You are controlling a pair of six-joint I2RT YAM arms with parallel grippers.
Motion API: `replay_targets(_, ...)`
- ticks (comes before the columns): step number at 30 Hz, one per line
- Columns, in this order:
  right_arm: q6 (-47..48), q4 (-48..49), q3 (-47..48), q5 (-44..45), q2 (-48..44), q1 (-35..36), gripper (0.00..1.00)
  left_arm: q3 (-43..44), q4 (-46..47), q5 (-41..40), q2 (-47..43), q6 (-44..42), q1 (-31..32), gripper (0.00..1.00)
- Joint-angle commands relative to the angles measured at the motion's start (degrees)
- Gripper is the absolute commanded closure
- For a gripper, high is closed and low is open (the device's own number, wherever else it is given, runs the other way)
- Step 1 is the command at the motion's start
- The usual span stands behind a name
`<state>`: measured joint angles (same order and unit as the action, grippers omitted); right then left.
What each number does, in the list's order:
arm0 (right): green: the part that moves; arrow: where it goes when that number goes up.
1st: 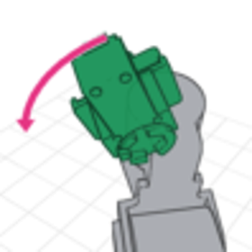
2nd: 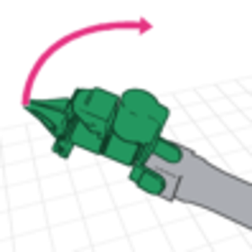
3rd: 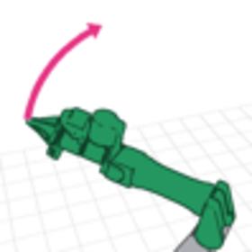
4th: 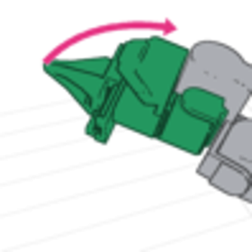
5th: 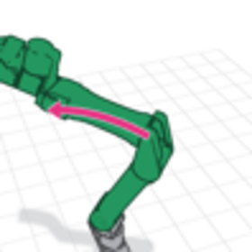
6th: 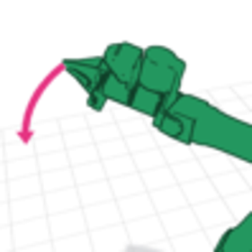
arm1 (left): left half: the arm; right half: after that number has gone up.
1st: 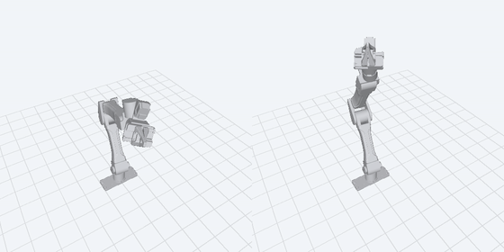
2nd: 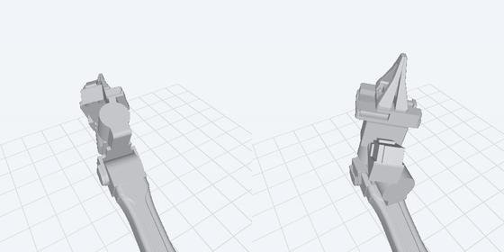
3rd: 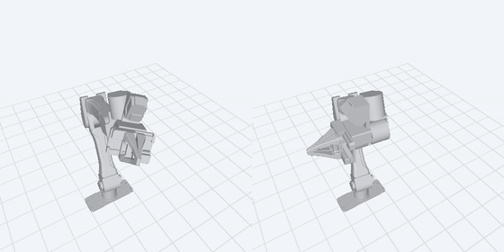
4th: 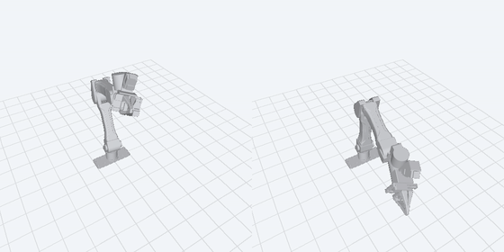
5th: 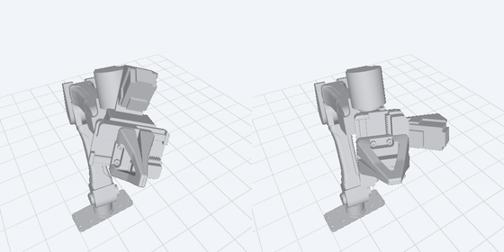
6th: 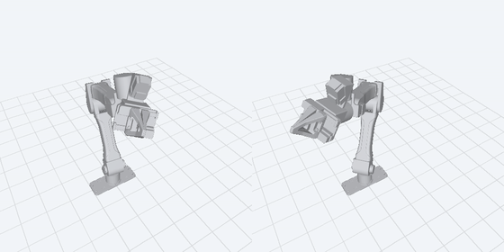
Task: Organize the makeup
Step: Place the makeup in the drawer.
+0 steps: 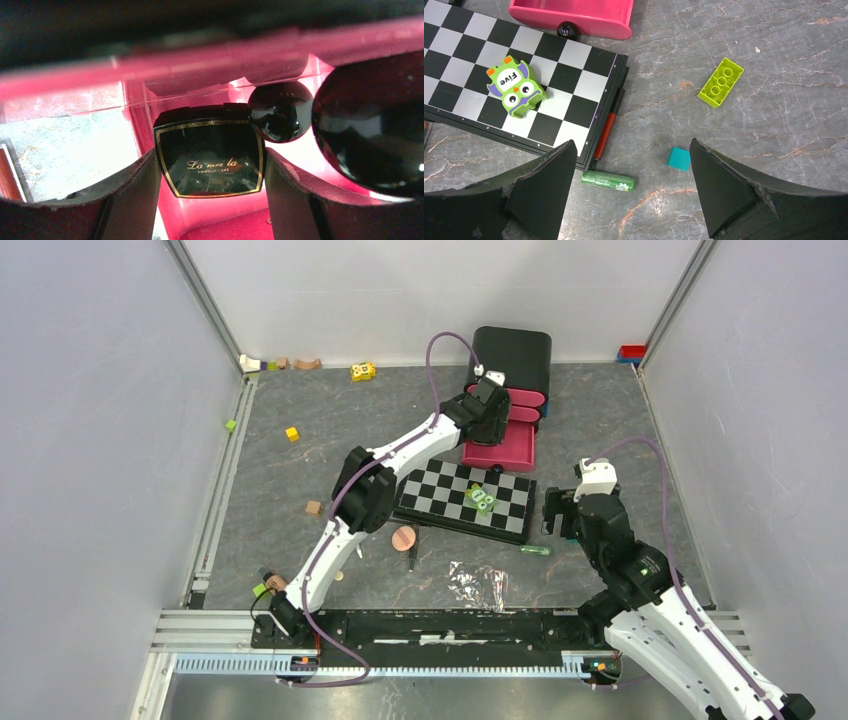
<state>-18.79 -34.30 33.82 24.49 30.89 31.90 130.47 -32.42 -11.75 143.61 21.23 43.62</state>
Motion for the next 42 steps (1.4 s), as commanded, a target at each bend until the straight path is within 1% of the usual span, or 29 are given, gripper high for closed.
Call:
replay_targets(1, 0.1, 2.1, -0.3, 0.1, 0.0, 0.4, 0.1, -3.6, -1.0, -1.2, -0.8, -2.4, 0.8, 0.39)
replay_targets(7, 0.2, 2.0, -0.4, 0.2, -0.1, 0.4, 0.09, -4.0, -0.5, -1.9, -1.1, -2.0, 0.9, 0.29)
replay_targets(13, 0.2, 2.2, -0.4, -0.2, 0.2, 0.4, 0.09, -4.7, -0.2, -2.1, -1.7, -1.9, 0.9, 0.25)
replay_targets(17, 0.2, 2.3, -0.5, -0.3, 0.2, 0.4, 0.09, -5.2, -0.2, -2.1, -2.0, -1.9, 0.9, 0.21)
replay_targets(31, 0.0, 2.5, -0.4, -0.5, 0.4, 0.4, 0.09, -10.5, 2.4, -1.9, -5.2, -1.5, 1.1, 0.18)
replay_targets(42, 0.5, 2.7, 1.1, 0.2, 1.2, 0.4, 0.1, -5.0, 0.2, -2.9, -14.9, -4.0, 1.1, 0.13)
